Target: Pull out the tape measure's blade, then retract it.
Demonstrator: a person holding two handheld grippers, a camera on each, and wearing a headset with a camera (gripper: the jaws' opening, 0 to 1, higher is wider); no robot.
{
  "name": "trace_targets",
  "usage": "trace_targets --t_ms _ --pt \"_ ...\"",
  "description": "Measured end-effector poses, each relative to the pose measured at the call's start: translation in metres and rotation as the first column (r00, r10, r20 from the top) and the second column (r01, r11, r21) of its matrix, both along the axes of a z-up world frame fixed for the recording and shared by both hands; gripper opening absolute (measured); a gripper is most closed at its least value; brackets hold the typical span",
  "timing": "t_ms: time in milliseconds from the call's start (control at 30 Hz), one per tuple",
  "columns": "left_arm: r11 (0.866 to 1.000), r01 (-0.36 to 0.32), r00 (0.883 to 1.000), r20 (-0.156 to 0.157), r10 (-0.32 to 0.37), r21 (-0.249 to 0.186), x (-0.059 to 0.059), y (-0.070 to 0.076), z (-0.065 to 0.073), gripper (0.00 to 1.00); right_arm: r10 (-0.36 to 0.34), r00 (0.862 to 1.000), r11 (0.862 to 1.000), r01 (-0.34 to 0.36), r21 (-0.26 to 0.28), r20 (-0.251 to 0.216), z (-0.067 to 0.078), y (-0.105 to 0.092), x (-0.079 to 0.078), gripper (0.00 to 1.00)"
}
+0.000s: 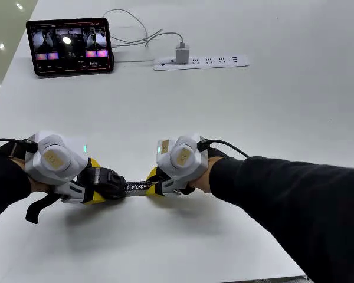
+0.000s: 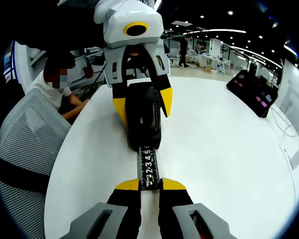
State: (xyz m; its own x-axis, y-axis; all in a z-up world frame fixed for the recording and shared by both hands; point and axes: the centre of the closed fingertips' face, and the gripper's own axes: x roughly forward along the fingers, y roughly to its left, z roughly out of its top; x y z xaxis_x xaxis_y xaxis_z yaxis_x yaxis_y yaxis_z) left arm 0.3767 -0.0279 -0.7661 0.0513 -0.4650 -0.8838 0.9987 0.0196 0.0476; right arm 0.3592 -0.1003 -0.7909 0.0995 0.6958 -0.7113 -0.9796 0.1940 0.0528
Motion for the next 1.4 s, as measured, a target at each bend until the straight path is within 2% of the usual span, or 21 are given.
trace_targets --t_ms 767,933,1400 --pt "1.000 0.002 1.000 0.003 -0.002 0.004 0.000 0.000 -0.001 0.33 -0.003 1.000 1.000 0.004 -0.013 0.007 -0.001 -0.012 -0.002 0.08" --pt "1.000 0.003 1.000 0.004 -0.003 0.001 0.000 0.000 -0.001 0.33 -0.019 1.000 1.000 0.019 0.002 -0.018 -0.001 -0.016 -0.003 0.08" --pt "1.000 -0.002 1.000 0.007 0.002 0.001 0.000 0.000 -0.001 0.33 -0.008 1.000 1.000 0.008 -0.009 0.008 -0.002 -0.021 -0.005 0.08"
